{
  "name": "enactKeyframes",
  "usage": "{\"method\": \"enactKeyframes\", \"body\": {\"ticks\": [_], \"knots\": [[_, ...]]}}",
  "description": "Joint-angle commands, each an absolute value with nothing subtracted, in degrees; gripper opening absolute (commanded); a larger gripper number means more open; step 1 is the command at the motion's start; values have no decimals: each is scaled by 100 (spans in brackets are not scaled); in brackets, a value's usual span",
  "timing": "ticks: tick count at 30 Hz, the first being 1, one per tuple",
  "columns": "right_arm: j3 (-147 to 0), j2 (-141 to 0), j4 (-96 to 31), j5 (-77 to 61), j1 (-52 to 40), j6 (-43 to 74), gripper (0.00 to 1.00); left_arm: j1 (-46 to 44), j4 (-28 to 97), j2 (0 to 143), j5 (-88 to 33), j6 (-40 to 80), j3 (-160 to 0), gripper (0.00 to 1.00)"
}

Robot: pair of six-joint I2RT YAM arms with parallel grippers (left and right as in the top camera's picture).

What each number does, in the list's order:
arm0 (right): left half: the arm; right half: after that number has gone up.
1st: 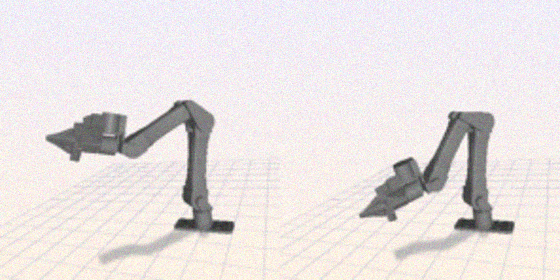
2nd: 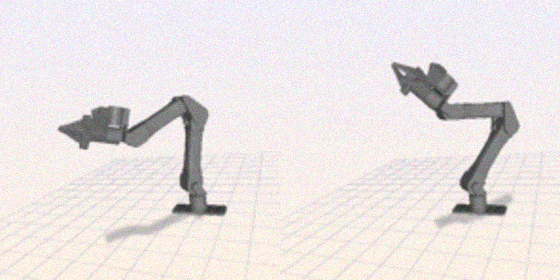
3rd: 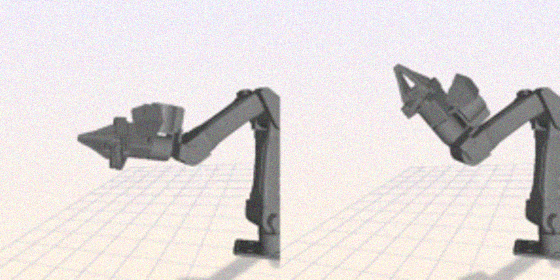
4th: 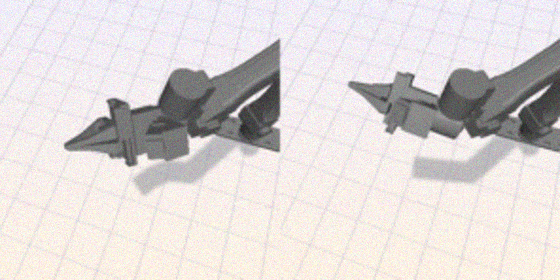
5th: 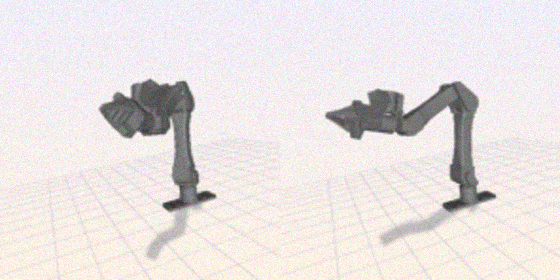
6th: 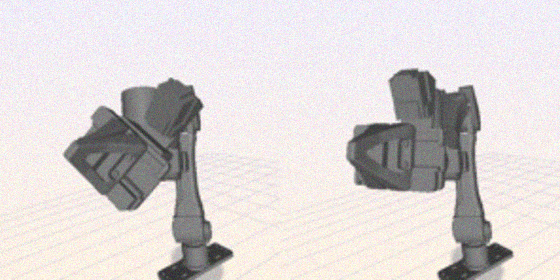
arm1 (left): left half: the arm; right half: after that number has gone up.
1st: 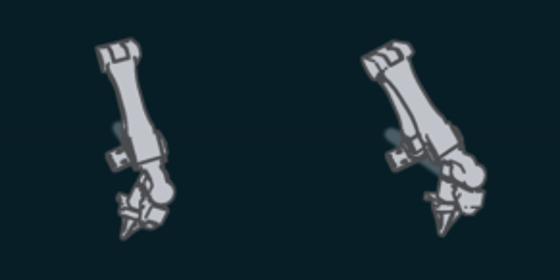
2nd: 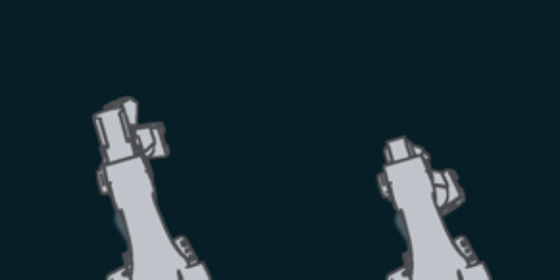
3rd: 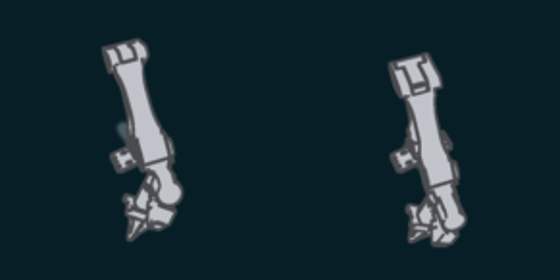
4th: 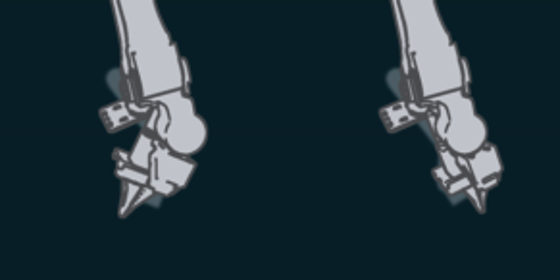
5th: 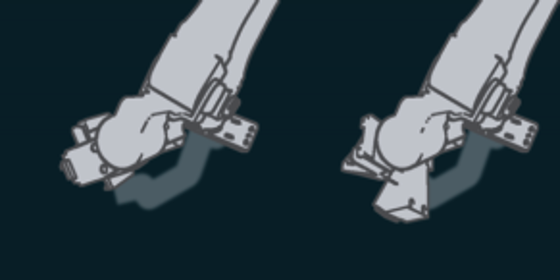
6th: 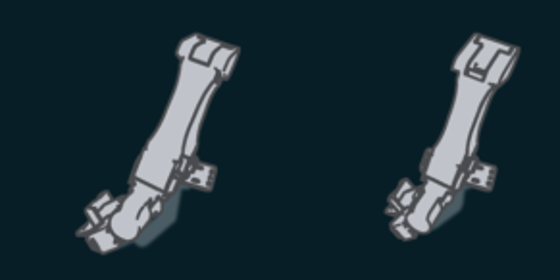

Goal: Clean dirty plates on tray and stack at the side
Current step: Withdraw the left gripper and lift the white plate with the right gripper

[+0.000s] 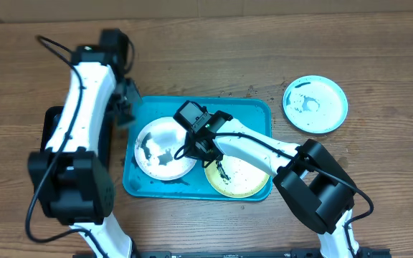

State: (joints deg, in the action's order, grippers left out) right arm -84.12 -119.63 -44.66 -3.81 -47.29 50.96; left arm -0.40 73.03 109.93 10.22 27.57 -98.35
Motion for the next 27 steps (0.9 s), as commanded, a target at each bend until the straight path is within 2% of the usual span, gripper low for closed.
{"method": "enactKeyframes", "body": {"ticks": [1, 3, 5, 7, 11, 15, 18, 23, 27], "knots": [[-8527, -11878, -4532, -263, -4740, 4906, 4, 246, 7203, 10508, -209, 2685, -10099, 4], [-8536, -11874, -4451, -270, -4740, 4934, 4, 298, 7242, 10464, -915, 2220, -10099, 4], [-8538, -11874, -4418, -301, -4740, 4930, 4, 296, 7358, 10484, -1111, 1984, -10040, 4], [-8549, -11856, -4418, -290, -4740, 4821, 4, 287, 7413, 10484, -888, 1776, -9937, 4], [-8809, -11636, -4545, -8, -4729, 3999, 4, 633, 7424, 10484, -139, 2333, -9907, 4], [-9260, -11183, -4969, 934, -4733, 3481, 4, 1308, 7393, 10488, -154, 2676, -9904, 4], [-9719, -10766, -5251, 2014, -4812, 2641, 4, 1957, 7518, 10488, -119, 2655, -9898, 4], [-10134, -10525, -5461, 3594, -5133, 1376, 4, 2447, 7380, 10488, -123, 2620, -9717, 4], [-10370, -10508, -5690, 4792, -5531, 821, 4, 2661, 7131, 10488, -130, 2622, -9437, 4]]}}
